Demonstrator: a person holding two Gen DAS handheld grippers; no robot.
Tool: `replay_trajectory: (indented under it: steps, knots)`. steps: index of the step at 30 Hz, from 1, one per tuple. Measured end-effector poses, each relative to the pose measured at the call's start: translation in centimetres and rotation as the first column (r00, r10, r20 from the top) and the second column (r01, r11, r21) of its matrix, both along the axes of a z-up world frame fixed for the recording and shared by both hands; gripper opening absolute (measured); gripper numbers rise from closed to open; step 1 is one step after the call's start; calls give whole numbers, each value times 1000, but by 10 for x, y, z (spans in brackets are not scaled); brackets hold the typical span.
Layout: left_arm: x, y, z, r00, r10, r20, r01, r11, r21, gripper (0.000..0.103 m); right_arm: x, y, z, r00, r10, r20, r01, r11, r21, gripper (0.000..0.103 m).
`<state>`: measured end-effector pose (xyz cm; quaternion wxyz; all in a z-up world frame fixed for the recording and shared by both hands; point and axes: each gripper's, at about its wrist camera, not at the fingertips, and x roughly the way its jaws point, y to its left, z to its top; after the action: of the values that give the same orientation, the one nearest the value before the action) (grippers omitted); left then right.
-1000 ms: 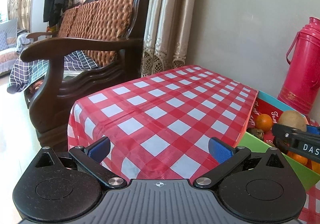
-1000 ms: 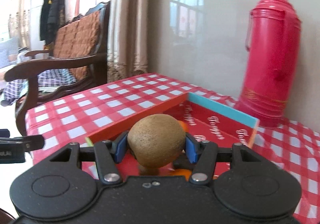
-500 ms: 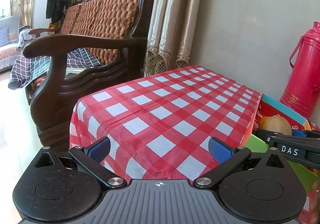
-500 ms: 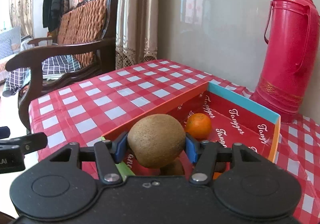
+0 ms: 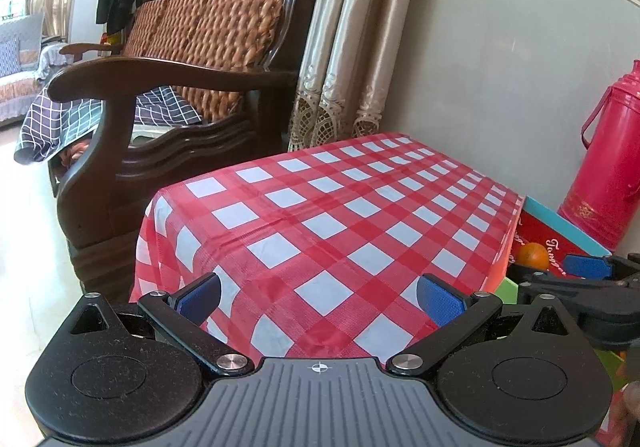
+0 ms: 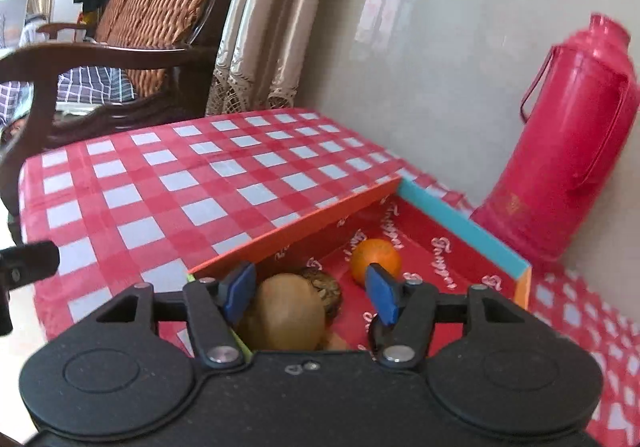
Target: Organize fruits
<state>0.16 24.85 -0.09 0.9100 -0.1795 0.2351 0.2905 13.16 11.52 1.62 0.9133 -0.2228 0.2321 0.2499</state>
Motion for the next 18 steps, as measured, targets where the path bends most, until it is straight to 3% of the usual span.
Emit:
replay_trajectory:
  steps: [5,7,11,16,18]
  knots:
    - [-1,1,0,1000,0,12,0,1000,-17,103,0,0,0,999,-37,32,38,999,-25,65]
    - [-1,1,0,1000,2,17,-2,1000,-25,103,2,-3,0,999,-44,20,44,999,-15,65]
    - [-3,3,0,1000,6,22,-5,999,-35,103,7,-8,1,998,-55,18,55,998,-16,78]
    - [-5,4,0,1000,13,28,-12,999,-40,103,14,-18,1,992,-114,45,114,993,-7,79]
    - [-5,3,0,999,12,30,-11,999,-35,103,20,-27,4,993,-121,-14,122,991,46,76]
